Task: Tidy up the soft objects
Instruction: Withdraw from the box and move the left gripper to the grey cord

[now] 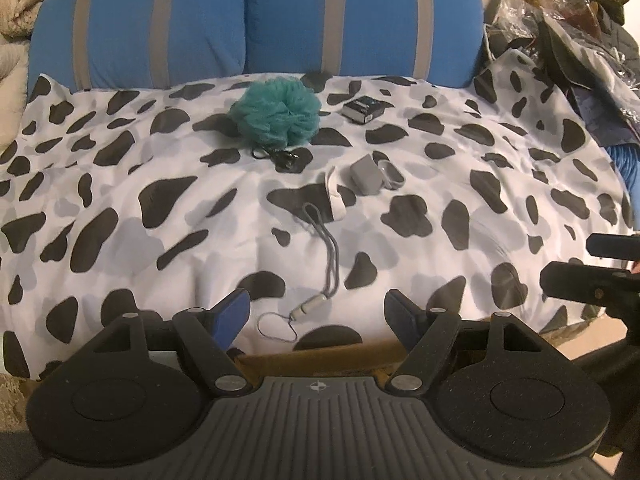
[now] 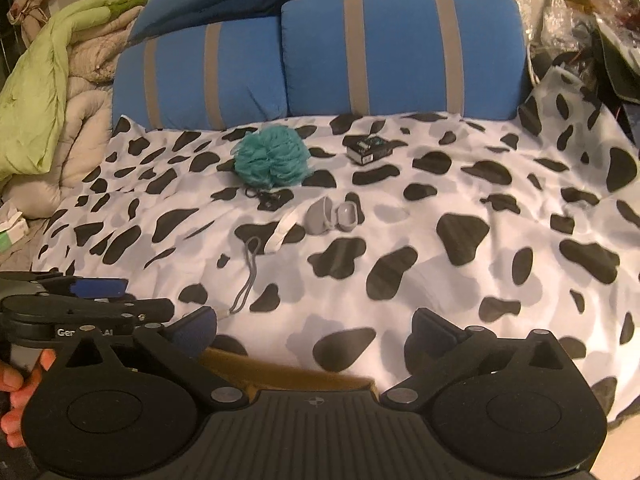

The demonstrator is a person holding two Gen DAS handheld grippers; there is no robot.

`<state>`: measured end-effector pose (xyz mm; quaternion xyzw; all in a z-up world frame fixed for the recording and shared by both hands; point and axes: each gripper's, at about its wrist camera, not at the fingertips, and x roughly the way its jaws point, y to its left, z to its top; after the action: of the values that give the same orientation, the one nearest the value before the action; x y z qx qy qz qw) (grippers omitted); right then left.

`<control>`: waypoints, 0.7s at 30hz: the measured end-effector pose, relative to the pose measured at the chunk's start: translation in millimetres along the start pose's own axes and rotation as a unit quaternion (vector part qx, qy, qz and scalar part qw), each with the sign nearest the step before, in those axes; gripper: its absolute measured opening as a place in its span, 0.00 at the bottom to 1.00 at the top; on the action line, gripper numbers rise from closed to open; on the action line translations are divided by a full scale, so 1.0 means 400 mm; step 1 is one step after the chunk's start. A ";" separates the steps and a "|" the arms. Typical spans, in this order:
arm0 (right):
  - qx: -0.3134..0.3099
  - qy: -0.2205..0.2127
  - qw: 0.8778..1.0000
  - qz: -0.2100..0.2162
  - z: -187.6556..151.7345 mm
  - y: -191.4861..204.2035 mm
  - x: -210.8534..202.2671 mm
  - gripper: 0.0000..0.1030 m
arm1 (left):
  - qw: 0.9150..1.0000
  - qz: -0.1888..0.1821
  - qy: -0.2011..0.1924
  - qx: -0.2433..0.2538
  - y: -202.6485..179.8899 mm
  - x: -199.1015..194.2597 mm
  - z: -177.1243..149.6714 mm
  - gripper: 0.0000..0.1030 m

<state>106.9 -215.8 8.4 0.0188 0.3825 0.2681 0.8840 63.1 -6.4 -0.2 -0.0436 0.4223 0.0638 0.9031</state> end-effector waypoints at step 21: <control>0.009 -0.001 0.999 -0.036 0.082 -0.058 0.098 1.00 | 1.000 -0.017 0.013 -0.020 0.071 0.107 0.086 0.71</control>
<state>162.2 -210.7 -0.1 0.0136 0.3844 0.2321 0.8934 112.1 29.5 -12.0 -0.0693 0.4318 0.0559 0.8976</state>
